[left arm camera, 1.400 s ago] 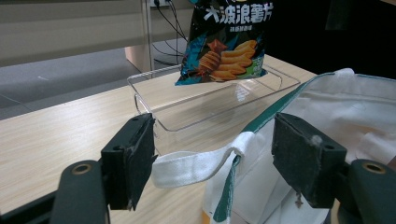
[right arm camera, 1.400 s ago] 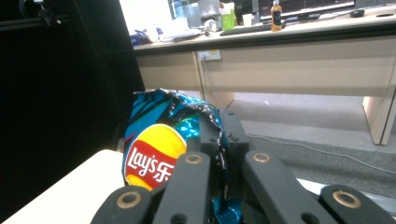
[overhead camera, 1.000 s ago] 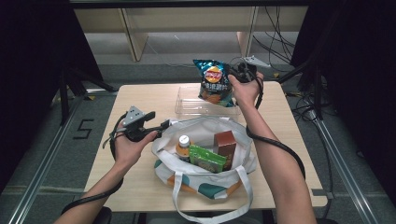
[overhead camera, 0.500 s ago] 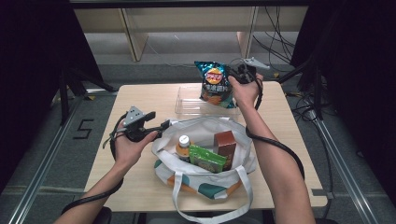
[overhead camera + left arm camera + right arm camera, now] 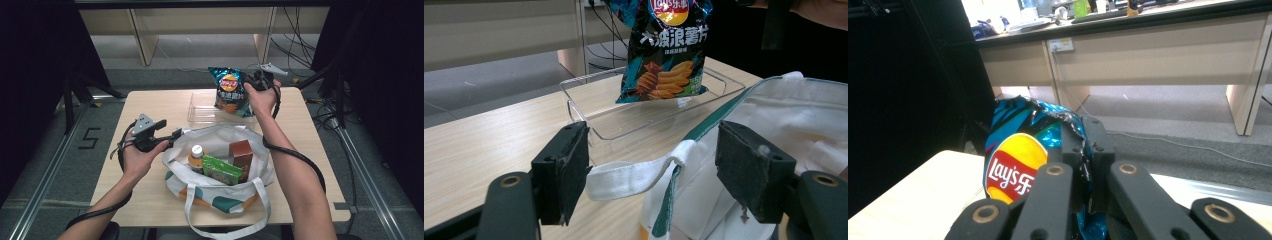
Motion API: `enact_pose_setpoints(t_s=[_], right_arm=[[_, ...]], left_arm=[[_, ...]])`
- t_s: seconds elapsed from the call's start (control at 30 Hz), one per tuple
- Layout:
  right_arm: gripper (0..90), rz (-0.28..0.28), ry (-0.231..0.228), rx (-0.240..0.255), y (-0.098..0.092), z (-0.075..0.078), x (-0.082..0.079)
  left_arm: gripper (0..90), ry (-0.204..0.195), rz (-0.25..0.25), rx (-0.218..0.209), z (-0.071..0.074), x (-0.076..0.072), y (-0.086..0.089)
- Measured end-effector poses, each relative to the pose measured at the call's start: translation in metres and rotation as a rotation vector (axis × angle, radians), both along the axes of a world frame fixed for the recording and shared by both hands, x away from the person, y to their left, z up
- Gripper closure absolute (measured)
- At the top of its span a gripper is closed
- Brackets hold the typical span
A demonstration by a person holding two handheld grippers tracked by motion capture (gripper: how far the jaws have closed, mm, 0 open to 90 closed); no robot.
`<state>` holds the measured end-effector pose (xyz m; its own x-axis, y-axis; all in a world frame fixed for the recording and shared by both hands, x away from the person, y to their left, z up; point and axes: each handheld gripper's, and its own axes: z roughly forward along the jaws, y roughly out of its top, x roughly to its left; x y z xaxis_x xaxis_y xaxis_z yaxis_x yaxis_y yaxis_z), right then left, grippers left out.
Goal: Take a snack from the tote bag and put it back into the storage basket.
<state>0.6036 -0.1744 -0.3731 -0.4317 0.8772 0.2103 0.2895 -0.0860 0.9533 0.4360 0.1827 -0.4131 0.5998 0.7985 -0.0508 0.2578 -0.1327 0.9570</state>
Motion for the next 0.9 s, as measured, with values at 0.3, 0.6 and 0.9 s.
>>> enact_pose_setpoints(t_s=[0.3,0.6,0.9], right_arm=[[89.8,0.004,-0.001,-0.021,-0.0028,-0.0063,0.0034],[89.6,-0.009,0.029,-0.001,-0.0034,-0.0084,0.0021],[89.3,-0.018,0.040,0.010,-0.0047,-0.0104,0.0023]], left_arm=[[29.1,-0.001,-0.001,0.000,-0.0001,0.0001,0.0003],[29.0,-0.001,-0.002,0.001,0.0000,-0.0001,-0.0001],[29.0,0.001,-0.002,0.004,-0.0003,-0.0001,-0.0004]])
